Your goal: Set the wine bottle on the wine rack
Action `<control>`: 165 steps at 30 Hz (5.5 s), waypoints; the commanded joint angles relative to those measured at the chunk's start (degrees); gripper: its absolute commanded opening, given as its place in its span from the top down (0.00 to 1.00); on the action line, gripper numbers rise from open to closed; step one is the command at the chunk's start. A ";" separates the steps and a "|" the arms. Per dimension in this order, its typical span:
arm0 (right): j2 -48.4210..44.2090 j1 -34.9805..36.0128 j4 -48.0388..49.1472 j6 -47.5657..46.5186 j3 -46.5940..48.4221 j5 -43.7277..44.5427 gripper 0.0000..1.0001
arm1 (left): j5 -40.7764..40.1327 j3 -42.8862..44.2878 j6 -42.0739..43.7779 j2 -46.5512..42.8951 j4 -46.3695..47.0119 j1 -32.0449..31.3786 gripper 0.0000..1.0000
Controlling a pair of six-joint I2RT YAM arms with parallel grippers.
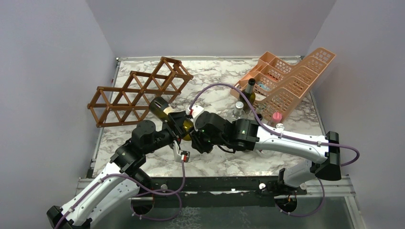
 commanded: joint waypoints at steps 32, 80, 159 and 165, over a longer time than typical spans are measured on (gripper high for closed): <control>-13.12 0.27 9.61 5.35 -8.74 24.19 0.99 | 0.84 2.14 -15.17 -2.99 5.62 -0.04 0.01; 24.59 0.37 33.96 7.36 2.99 -4.59 0.99 | -38.02 39.46 -94.43 7.77 -3.10 0.02 0.01; 49.83 -6.67 38.19 9.11 31.40 -6.26 0.94 | -34.85 39.78 -93.38 7.01 -2.95 -0.01 0.01; 51.92 -7.00 36.98 10.10 34.24 -5.76 0.85 | -34.49 39.56 -93.36 7.12 -2.95 -0.04 0.01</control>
